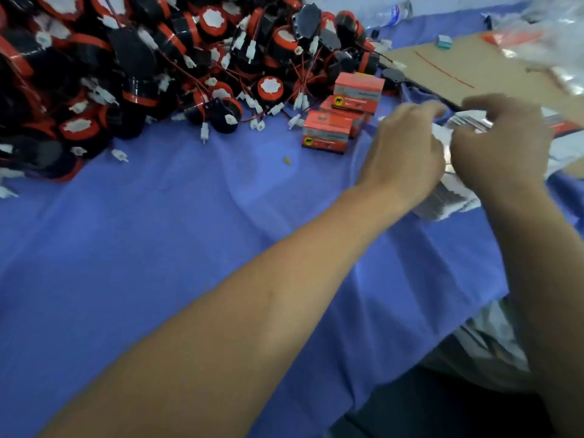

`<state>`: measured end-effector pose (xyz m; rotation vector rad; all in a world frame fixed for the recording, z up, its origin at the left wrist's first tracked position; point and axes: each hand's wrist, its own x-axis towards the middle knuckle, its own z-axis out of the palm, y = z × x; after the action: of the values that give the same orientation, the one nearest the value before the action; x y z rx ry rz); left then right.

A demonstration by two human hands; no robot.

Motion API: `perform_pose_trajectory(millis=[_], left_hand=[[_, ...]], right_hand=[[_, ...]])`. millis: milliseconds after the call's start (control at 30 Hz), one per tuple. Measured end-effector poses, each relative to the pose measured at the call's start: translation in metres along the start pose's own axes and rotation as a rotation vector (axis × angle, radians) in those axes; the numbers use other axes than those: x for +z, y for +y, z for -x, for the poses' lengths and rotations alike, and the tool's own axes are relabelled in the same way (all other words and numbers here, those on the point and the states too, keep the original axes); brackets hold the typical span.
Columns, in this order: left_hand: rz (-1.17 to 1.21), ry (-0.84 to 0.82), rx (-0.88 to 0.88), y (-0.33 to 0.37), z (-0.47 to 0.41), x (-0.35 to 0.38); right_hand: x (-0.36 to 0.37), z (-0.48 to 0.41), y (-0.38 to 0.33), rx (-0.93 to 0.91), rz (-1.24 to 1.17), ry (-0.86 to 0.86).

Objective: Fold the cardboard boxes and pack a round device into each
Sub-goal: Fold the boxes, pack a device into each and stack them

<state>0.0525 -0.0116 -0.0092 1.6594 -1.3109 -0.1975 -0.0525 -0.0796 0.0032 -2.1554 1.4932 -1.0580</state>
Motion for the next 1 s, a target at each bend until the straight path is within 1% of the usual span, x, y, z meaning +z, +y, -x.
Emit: perform_pose_trajectory(millis=[100,167,200,267,367,433,500,567,600,667,733,833,900,967,1000], left_hand=[[-0.157,-0.073,0.031,0.016,0.0,0.026],[-0.343,-0.176,0.026,0.016,0.002,0.043],[-0.419,-0.212,0.029,0.015,0.004,0.05],[-0.476,-0.222,0.045,0.013,0.005,0.058],[-0.492,-0.195,0.086,0.013,0.002,0.057],[-0.478,-0.233,0.112,0.015,-0.002,0.053],[-0.352,-0.279,0.105,0.017,-0.006,0.046],[-0.22,-0.276,0.087,0.019,-0.007,0.038],[-0.17,-0.247,0.091,0.021,-0.008,0.033],[-0.094,-0.163,0.109,0.024,-0.007,0.021],[-0.022,-0.06,0.111,0.029,-0.003,0.001],[0.097,0.128,0.164,0.035,0.009,-0.037],[0.088,0.28,0.192,0.036,0.025,-0.067],[0.063,0.453,0.166,0.034,0.048,-0.097],[0.089,0.522,0.134,0.032,0.061,-0.112]], right_hand=[[-0.021,-0.015,0.039,0.151,0.099,-0.082],[-0.021,-0.016,0.058,0.161,0.165,-0.172],[-0.019,-0.015,0.064,0.149,0.178,-0.19],[-0.017,-0.014,0.071,0.113,0.186,-0.183],[-0.019,-0.013,0.076,0.066,0.23,-0.172],[-0.021,-0.012,0.077,0.105,0.222,-0.168],[-0.024,-0.011,0.071,0.187,0.113,-0.147],[-0.03,-0.01,0.061,0.276,-0.063,-0.101],[-0.032,-0.008,0.055,0.309,-0.163,-0.075],[-0.038,-0.003,0.042,0.315,-0.345,-0.022],[-0.047,0.006,0.027,0.239,-0.443,0.014],[-0.052,0.022,0.003,0.085,-0.549,0.037],[-0.047,0.037,-0.014,-0.059,-0.606,-0.018],[-0.038,0.059,-0.036,-0.209,-0.631,-0.143],[-0.031,0.07,-0.047,-0.256,-0.667,-0.2]])
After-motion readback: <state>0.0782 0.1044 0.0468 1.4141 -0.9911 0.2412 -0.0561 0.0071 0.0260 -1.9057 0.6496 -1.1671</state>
